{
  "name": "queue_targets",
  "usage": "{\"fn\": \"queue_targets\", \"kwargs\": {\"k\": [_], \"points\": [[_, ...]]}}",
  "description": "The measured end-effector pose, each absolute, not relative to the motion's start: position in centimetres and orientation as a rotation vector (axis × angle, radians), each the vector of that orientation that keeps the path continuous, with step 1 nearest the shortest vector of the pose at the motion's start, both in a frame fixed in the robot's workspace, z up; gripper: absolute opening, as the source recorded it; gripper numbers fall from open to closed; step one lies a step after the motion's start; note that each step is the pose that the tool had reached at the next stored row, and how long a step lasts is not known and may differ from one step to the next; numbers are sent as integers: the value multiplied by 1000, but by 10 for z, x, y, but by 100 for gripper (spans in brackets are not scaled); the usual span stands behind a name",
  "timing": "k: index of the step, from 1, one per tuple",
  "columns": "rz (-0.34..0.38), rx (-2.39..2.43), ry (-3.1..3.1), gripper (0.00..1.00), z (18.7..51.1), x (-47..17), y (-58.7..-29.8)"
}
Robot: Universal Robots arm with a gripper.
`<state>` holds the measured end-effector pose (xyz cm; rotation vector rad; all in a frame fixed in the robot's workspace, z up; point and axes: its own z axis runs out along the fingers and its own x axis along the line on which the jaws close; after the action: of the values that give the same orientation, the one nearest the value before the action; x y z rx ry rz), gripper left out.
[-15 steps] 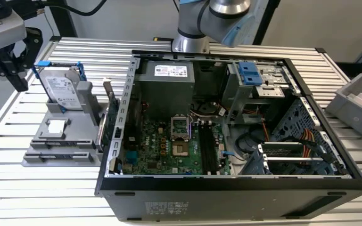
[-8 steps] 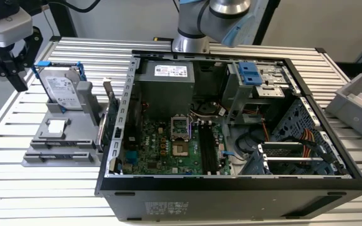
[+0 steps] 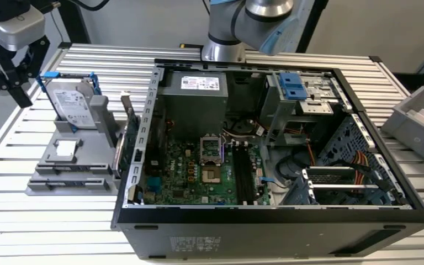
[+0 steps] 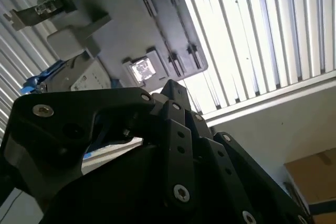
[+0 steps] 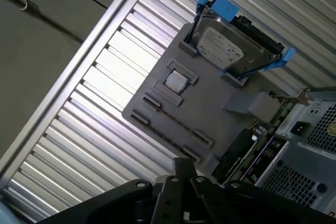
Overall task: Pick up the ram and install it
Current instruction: 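Pick up the ram and move it above insertion slot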
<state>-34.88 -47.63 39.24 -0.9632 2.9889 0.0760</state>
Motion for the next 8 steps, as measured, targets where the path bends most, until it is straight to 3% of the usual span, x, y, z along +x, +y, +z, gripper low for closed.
{"fn": "queue_targets", "kwargs": {"k": [8], "points": [[76, -1060, 2957, 0, 393, -349, -476]]}}
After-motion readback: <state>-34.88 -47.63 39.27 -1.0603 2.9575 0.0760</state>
